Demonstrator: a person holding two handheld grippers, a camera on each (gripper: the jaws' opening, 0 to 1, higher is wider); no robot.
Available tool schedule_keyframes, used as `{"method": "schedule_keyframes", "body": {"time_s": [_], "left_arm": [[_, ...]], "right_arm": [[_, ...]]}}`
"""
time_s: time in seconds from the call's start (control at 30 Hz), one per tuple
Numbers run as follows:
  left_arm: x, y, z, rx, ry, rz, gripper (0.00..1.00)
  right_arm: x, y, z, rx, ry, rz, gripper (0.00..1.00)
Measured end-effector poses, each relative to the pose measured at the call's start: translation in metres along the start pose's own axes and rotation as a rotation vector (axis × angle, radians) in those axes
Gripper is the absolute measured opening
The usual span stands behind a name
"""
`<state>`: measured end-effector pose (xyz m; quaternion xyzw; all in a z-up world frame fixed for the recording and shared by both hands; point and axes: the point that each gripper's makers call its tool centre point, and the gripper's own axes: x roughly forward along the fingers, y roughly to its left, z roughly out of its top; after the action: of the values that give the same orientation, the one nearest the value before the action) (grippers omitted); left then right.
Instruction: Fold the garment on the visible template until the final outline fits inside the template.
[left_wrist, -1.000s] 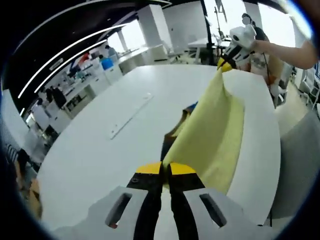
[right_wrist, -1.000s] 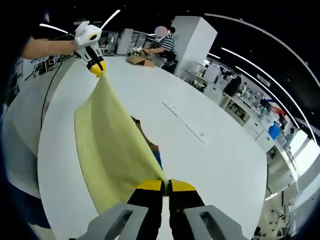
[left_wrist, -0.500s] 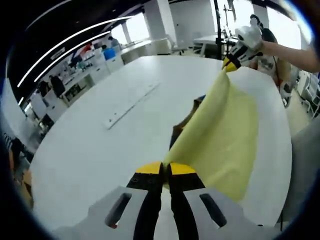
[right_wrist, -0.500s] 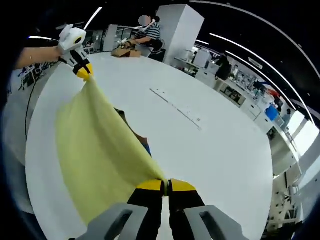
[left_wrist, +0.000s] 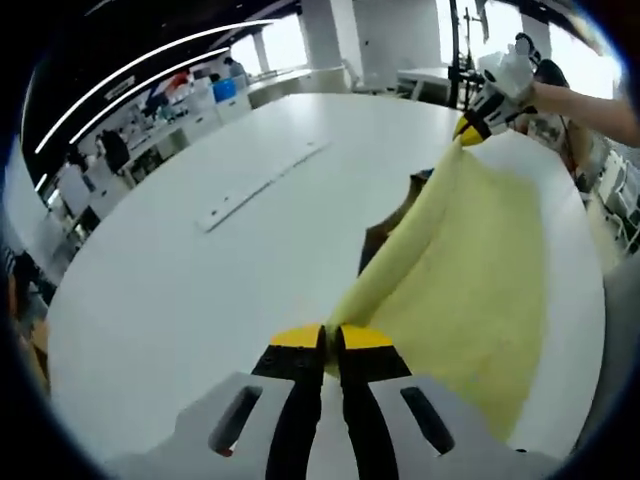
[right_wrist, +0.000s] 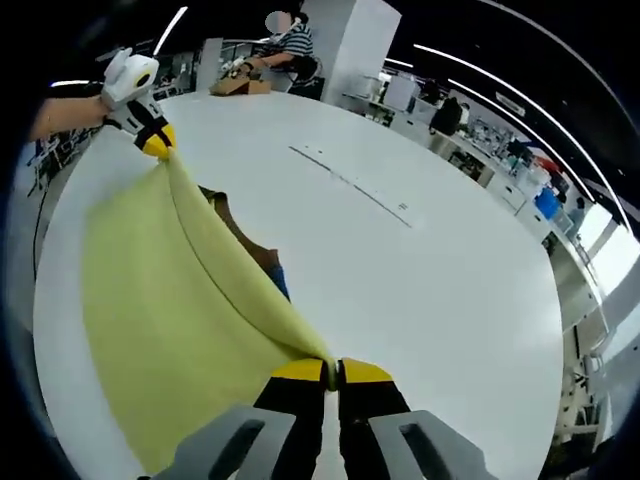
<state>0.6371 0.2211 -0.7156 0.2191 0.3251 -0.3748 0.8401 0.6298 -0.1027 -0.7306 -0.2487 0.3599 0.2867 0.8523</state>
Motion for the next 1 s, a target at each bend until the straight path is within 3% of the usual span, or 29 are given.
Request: {"method": "schedule_keyframes", "body": {"time_s": [0.37,0.57,0.77,0.9,1.0], "left_arm": [[0.017,0.004,-0.026,-0.038,0.063,0.015,0.05],[0.012,0.007,-0.025,-0.008,0.054,0.025,0.11],[0.002,0.001,-0.018,0.033,0.035,0.0,0.22],[0.002,-0.008,-0.017,0.08,0.034,-0.026,0.25],[0.001,-0.009,-0.019,0.136,0.051,0.0,0.23]], "right_arm": [[0.015,-0.004,-0.012,0.01,0.029,0.034,0.03],[0.013,-0.004,-0.009,0.009,0.016,0.04,0.07],[0.002,-0.004,0.002,0.003,-0.026,0.037,0.23],[-0.002,0.005,0.005,-0.041,-0.04,0.067,0.26],[-0.001,0.01,0.004,-0.083,-0.029,0.063,0.25]]}}
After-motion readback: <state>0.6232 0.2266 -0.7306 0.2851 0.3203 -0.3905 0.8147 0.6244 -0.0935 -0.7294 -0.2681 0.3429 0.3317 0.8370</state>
